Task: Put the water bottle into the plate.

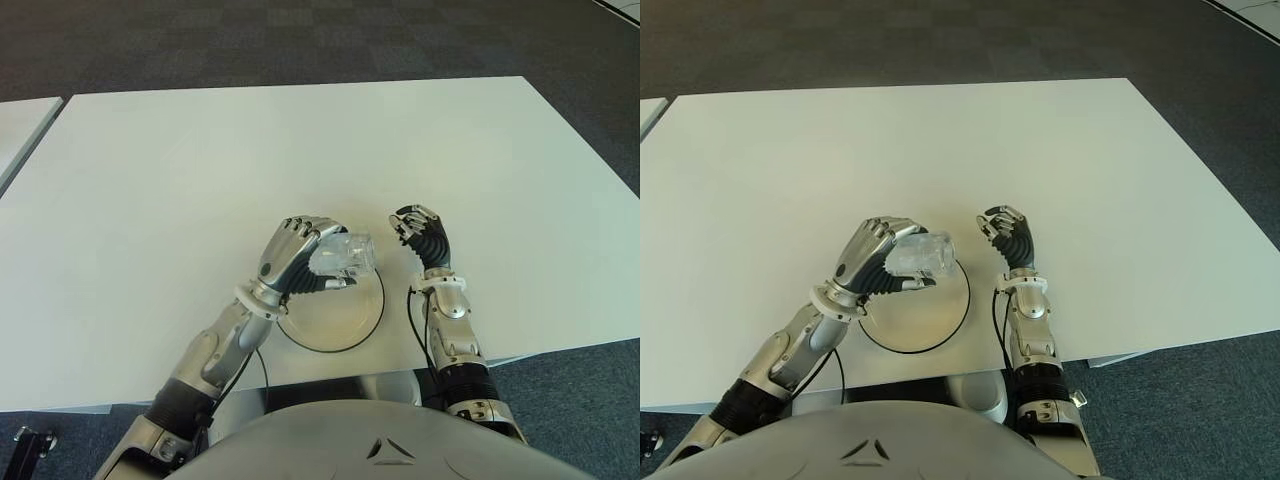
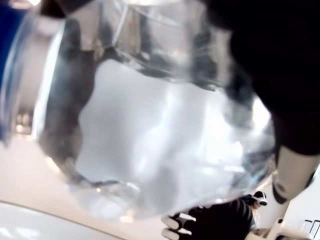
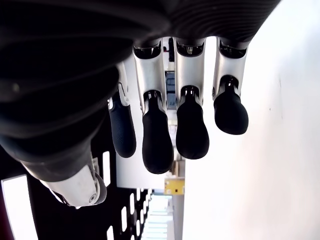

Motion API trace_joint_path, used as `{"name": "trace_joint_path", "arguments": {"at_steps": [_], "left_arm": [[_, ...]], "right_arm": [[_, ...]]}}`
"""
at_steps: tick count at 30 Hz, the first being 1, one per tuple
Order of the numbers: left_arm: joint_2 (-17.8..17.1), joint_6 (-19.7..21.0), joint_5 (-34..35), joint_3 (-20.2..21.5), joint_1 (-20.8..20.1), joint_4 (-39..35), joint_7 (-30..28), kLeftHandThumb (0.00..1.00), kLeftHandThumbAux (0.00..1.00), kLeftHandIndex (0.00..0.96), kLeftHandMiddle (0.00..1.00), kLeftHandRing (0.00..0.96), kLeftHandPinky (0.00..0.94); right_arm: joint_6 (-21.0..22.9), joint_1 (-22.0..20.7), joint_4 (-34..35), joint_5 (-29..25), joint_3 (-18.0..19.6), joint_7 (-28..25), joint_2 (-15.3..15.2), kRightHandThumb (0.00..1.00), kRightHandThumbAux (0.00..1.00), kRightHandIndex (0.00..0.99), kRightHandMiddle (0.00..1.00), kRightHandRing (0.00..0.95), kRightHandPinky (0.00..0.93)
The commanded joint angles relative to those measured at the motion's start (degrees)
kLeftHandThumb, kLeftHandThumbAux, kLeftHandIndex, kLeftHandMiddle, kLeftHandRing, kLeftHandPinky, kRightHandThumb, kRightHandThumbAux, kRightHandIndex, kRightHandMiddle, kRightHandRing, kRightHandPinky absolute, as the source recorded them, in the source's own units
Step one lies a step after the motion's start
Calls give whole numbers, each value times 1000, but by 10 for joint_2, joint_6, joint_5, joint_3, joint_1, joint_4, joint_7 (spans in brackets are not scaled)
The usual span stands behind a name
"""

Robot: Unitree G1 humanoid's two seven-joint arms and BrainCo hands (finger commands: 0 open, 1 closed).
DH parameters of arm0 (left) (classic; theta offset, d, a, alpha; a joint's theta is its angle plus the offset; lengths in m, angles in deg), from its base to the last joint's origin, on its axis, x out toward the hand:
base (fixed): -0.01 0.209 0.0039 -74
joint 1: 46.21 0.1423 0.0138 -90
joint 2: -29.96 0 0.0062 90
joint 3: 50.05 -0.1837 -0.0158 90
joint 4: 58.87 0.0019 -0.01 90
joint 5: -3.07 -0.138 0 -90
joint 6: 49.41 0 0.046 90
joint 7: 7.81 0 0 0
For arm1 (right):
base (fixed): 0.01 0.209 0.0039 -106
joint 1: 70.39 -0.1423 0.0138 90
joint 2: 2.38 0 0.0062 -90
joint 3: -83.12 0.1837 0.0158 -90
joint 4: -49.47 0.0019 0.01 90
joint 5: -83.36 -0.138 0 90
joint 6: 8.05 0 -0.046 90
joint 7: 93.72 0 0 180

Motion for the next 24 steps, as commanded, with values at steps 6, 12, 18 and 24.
{"name": "trace_joint_path", "arguments": {"at_steps": [6, 12, 18, 24], "left_arm": [[0, 3, -52, -38, -8, 44, 19, 854, 666, 402, 548, 850, 863], [-3, 19, -71, -54, -7, 62, 8, 855, 666, 402, 551, 850, 868], [-9, 56, -76, -64, 6, 45, -46, 854, 666, 403, 560, 853, 867], [-14, 82, -76, -71, 11, 33, -79, 853, 667, 404, 565, 851, 863]], "right_arm": [[6, 7, 2, -2, -3, 0, 1, 709, 726, 437, 704, 721, 751], [7, 6, 1, 0, -3, 1, 0, 709, 726, 437, 707, 725, 755], [5, 7, 0, -4, -2, -2, 1, 709, 725, 437, 707, 721, 742], [8, 7, 2, -6, -1, -2, 1, 709, 725, 437, 703, 716, 738]]}}
